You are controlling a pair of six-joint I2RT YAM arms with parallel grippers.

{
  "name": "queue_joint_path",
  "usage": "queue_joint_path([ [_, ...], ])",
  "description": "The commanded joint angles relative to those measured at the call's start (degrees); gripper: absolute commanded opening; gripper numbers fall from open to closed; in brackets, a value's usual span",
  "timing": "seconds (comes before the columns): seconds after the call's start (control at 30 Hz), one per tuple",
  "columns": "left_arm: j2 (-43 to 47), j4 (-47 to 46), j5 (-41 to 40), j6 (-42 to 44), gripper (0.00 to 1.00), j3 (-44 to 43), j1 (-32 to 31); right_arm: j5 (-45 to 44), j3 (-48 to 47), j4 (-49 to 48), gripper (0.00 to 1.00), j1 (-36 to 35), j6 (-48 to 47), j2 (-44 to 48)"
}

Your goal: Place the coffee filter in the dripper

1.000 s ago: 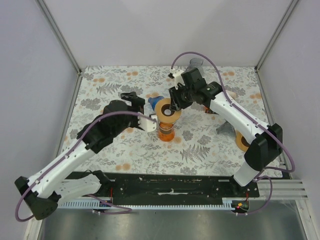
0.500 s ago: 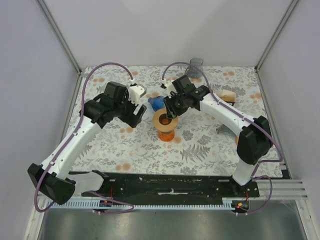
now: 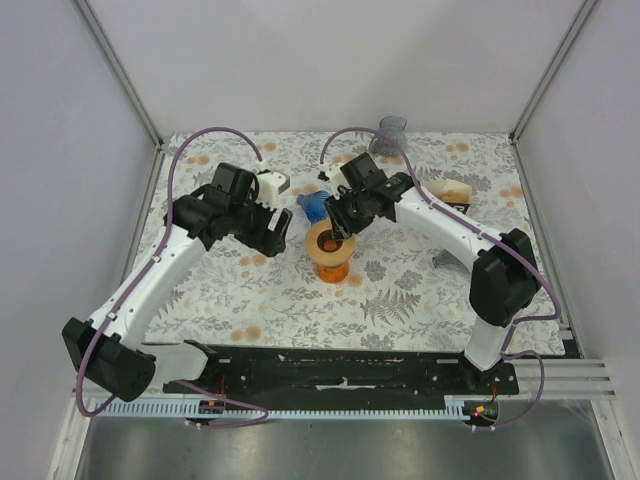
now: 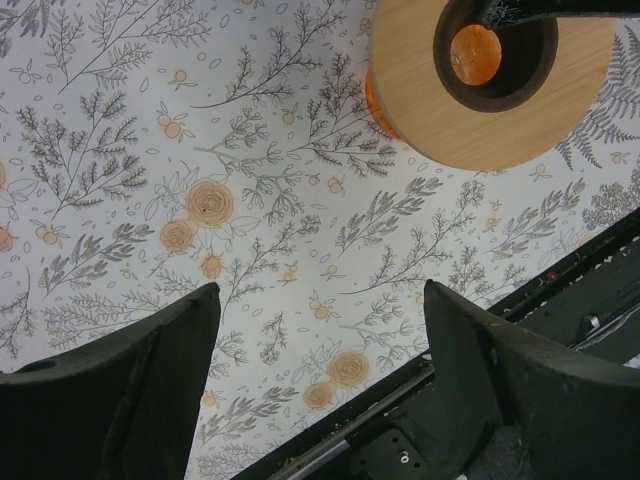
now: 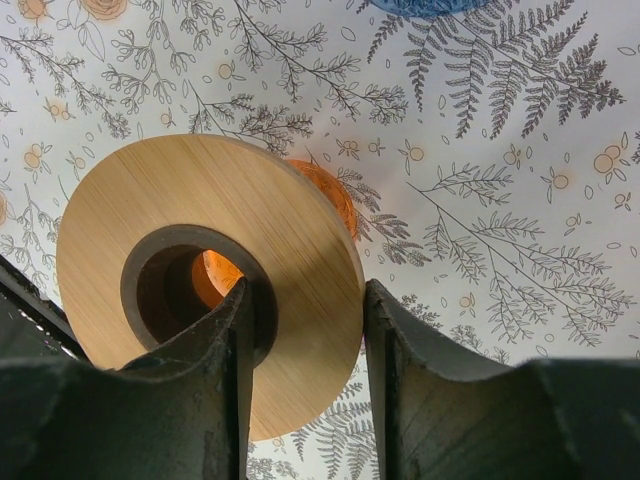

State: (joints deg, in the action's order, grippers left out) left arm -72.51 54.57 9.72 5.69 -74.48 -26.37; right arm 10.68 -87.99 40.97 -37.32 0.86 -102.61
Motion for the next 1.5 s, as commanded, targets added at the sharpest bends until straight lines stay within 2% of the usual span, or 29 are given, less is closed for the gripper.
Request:
queue_joint_path([
  [0.0,-0.6,0.8,1.8,-1.8,0.87,-3.0,0.2,-0.1,-1.2,0.3,0.47,-0.3,-2.4,0.3],
  [0.07,-0.8,1.2,1.8,-1.7,0.87,-3.3,0.2,0.2,-1.6,0.9,0.56,-0.3,-2.6,0.4],
  [0.33,-1.1,1.5,2.1,-1.1,0.87,-5.0,0.2,2.1,-3.8,1.4,0.77,-0.3,-3.1,3.5],
  [0.57,-1.5,2.2,1.8,-1.2,0.87,-7.7,0.4,-3.3,-2.3,1.1,0.97,4.0,-1.9,12.4],
  [0.77,-5.5,5.4,-4.5,-3.8,0.85,-13.8,0.4,-13.9,10.0,-2.7,0.98,13.8,6.1,25.0],
  [1.03,-4.7,1.9,-4.1,-4.0,0.83,-13.5,0.5,-12.4,31.7,-12.0,0.98,30.5,15.0,39.3],
  [1.27,-3.5,-1.1,-3.9,-3.8,0.82,-9.7,0.4,-6.9,41.7,-19.1,0.98,42.5,17.9,40.4],
  [1.37,-3.0,-1.7,-3.8,-3.8,0.81,-8.1,0.5,-1.8,43.7,-21.1,0.95,45.5,18.2,38.4],
  [1.47,-2.5,-2.8,-3.9,-3.3,0.81,-7.1,0.5,-0.6,44.5,-22.5,0.93,45.8,18.5,36.9],
])
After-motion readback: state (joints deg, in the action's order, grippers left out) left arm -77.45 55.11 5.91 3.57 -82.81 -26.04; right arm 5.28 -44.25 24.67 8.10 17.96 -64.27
